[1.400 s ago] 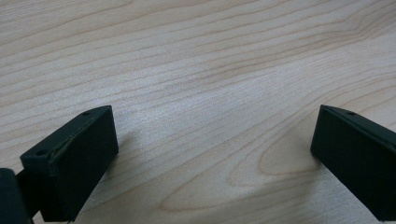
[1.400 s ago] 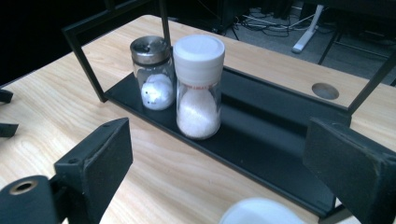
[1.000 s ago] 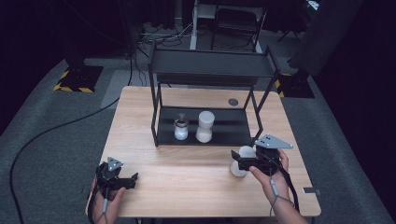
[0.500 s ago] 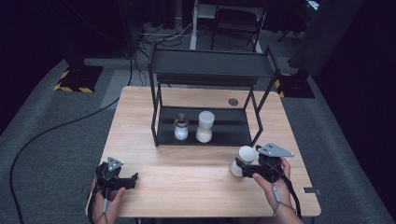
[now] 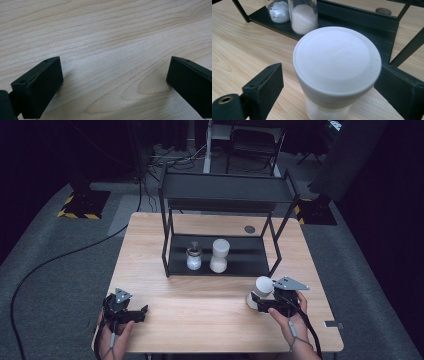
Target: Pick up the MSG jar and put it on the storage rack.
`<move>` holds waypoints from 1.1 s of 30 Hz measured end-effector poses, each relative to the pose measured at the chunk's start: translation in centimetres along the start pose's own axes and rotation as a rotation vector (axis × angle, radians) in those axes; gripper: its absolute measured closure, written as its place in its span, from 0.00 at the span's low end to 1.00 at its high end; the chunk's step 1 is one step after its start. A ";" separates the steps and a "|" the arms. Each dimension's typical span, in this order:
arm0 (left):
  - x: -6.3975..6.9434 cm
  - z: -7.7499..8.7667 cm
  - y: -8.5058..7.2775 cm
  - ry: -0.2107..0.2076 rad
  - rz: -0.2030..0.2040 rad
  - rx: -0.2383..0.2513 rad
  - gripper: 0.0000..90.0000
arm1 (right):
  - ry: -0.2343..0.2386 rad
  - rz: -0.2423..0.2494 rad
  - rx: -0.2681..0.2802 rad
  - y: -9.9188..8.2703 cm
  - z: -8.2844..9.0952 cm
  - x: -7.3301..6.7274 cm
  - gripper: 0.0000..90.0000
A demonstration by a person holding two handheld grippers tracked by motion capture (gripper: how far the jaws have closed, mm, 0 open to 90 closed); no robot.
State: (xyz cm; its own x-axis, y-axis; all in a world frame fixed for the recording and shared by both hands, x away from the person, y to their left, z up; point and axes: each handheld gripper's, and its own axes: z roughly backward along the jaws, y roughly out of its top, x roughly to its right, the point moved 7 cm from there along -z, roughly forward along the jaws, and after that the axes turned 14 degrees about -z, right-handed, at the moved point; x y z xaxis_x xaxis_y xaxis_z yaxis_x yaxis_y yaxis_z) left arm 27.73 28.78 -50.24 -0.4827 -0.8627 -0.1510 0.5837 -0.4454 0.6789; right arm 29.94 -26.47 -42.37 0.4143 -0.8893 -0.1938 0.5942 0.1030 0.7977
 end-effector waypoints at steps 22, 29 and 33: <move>0.0 0.0 0.0 -0.002 0.000 0.002 0.00 | -0.018 -0.025 0.009 -0.4 -0.6 -0.4 0.38; 0.0 0.0 0.0 -0.002 0.000 0.002 0.00 | -0.002 -0.016 0.024 0.3 0.2 -0.3 0.38; 0.0 0.0 0.0 -0.002 0.000 0.003 0.00 | 0.000 -0.015 0.033 1.0 0.7 -0.2 0.38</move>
State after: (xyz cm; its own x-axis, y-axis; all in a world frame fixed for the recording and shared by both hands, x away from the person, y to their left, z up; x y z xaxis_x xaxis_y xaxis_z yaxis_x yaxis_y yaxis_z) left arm 27.68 28.78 -50.27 -0.4840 -0.8622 -0.1493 0.5821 -0.4447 0.6808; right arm 29.95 -26.56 -41.11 0.4056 -0.8906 -0.2060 0.5776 0.0750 0.8129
